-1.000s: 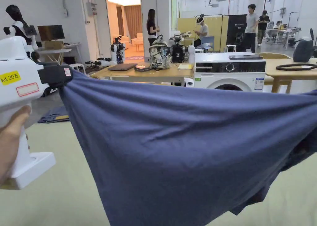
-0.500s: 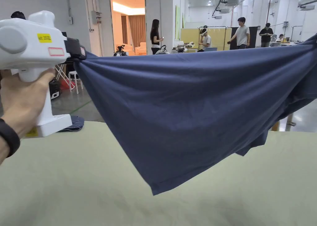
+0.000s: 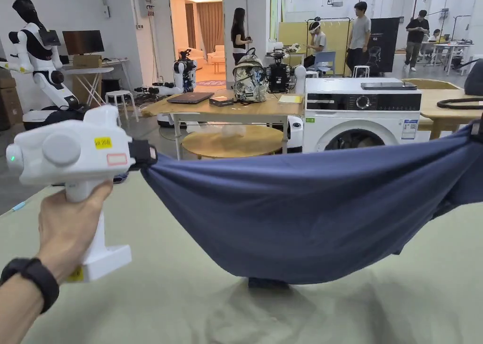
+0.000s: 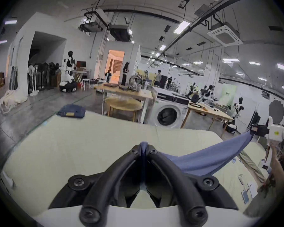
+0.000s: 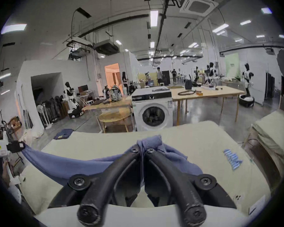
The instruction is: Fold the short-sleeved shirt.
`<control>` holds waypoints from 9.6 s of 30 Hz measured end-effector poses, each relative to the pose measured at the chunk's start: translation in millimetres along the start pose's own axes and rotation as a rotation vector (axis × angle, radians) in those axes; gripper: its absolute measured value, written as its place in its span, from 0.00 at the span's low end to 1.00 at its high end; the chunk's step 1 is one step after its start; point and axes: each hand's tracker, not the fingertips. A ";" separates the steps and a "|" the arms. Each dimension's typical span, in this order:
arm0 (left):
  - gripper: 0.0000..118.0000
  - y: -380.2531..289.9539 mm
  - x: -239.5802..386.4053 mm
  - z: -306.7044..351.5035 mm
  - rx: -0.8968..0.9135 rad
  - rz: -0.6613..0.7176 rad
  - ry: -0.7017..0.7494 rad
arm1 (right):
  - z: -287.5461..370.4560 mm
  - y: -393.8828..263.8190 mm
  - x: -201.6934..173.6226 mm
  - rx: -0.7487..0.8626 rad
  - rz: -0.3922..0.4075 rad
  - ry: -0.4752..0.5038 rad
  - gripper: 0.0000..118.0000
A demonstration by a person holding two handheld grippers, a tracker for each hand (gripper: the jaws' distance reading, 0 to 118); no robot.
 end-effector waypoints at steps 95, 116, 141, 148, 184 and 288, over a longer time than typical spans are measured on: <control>0.03 -389.4 -28.9 158.5 -0.467 0.159 0.240 | -75.1 -289.9 49.0 -0.731 0.059 0.031 0.62; 0.03 -305.3 -7.5 220.3 -0.061 0.263 0.068 | 56.4 -190.4 24.2 -0.401 0.049 0.169 0.00; 0.00 163.4 80.4 75.4 0.310 -0.244 0.096 | 82.9 177.5 -24.2 0.214 0.172 -0.148 0.00; 0.00 196.9 90.9 53.4 0.337 -0.266 0.139 | 36.2 227.5 -30.1 0.257 0.129 -0.153 0.00; 0.00 -232.2 16.5 192.6 0.033 0.018 0.031 | 213.9 -224.0 58.4 -0.023 -0.034 -0.067 0.00; 0.02 -288.7 -9.7 149.4 -0.208 0.000 0.053 | 190.9 -323.3 54.1 -0.260 -0.032 -0.125 0.00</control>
